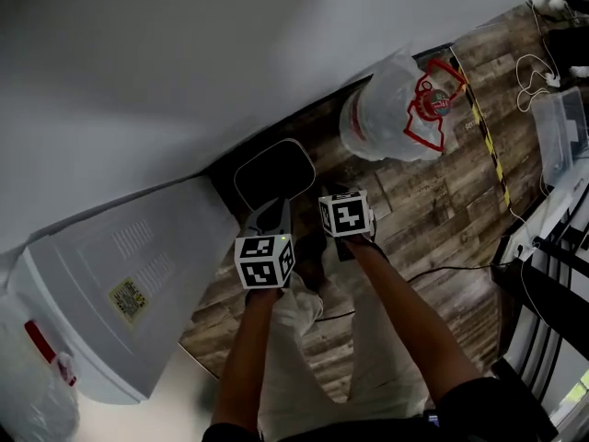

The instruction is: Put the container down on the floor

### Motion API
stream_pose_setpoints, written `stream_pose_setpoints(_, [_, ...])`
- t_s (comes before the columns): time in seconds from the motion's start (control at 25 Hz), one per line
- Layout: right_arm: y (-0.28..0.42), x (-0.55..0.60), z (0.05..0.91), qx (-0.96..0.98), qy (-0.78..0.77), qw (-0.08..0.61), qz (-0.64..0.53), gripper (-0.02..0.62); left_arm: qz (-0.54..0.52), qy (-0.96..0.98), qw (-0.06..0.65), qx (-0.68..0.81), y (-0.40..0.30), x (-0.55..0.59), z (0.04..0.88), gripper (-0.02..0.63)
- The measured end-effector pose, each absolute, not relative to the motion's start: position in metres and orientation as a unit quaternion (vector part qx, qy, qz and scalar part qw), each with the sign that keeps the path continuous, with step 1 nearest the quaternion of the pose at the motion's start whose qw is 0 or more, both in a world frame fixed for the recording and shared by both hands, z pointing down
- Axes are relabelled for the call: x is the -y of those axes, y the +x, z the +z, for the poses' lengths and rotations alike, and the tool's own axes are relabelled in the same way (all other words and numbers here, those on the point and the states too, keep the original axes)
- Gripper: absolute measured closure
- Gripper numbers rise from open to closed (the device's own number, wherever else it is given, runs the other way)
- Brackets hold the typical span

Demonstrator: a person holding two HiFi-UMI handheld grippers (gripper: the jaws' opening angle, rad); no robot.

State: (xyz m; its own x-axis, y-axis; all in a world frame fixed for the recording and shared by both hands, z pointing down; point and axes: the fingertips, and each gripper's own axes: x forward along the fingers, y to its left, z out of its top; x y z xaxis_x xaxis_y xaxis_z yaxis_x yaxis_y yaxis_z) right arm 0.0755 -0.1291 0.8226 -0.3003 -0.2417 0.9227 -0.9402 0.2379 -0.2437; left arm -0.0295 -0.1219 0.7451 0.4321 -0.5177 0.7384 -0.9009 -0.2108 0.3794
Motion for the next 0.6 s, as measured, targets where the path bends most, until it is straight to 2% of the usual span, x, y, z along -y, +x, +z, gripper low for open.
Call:
stream_pose_setpoints(0.16, [0.070,0.126,0.787,0.692,0.431,0.394,0.424,0.558,0.232,0.735,0.416,0.482,-0.031,0.115,0.723,0.588])
stream_pose_setpoints(0.6, [0.072,0.104,0.702,0.707,0.422,0.384,0.417,0.563,0.228,0.745,0.414,0.471,-0.018,0.109,0.654,0.588])
